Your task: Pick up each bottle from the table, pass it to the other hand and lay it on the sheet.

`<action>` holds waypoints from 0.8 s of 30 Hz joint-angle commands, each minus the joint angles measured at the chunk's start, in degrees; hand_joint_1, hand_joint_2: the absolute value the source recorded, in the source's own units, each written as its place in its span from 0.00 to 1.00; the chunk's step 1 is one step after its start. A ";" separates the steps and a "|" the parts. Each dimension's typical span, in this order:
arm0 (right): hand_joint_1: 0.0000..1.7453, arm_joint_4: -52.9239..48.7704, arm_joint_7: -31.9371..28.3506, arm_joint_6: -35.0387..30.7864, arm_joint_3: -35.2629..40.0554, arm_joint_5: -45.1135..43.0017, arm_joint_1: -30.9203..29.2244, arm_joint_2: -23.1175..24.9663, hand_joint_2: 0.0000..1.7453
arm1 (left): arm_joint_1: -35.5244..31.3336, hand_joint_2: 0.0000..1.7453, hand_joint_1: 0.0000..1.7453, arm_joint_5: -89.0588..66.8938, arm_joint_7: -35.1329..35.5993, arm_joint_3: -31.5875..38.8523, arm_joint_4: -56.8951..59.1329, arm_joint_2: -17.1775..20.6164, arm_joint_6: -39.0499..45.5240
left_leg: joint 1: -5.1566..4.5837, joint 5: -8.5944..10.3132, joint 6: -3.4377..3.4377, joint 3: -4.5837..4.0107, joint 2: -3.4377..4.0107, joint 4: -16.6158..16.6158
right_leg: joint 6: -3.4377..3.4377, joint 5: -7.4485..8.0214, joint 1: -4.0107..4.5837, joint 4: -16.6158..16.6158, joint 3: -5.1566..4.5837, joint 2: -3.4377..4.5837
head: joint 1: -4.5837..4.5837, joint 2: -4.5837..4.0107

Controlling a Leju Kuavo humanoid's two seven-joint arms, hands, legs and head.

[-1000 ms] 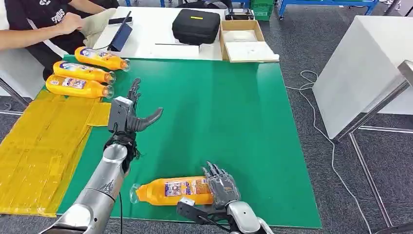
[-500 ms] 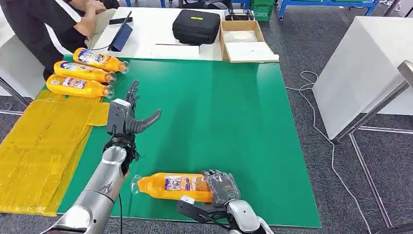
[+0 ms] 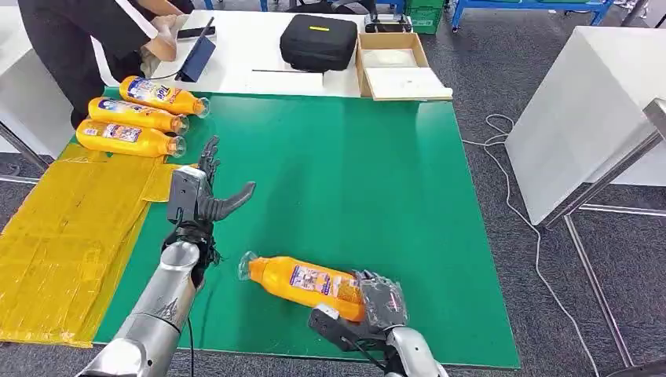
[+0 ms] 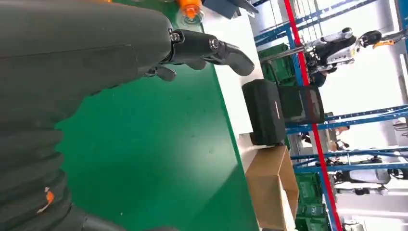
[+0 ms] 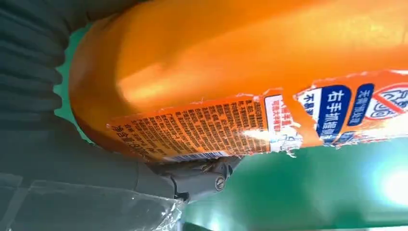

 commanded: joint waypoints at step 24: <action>1.00 4.23 -29.59 -28.38 -20.22 -39.02 0.41 1.62 1.00 | 12.40 1.00 0.00 21.56 6.67 2.03 -8.31 7.18 -16.65 | 0.00 -0.11 -0.16 -0.08 0.18 -0.10 | 0.01 -0.06 -0.04 -0.05 -0.13 0.15 | 0.00 0.00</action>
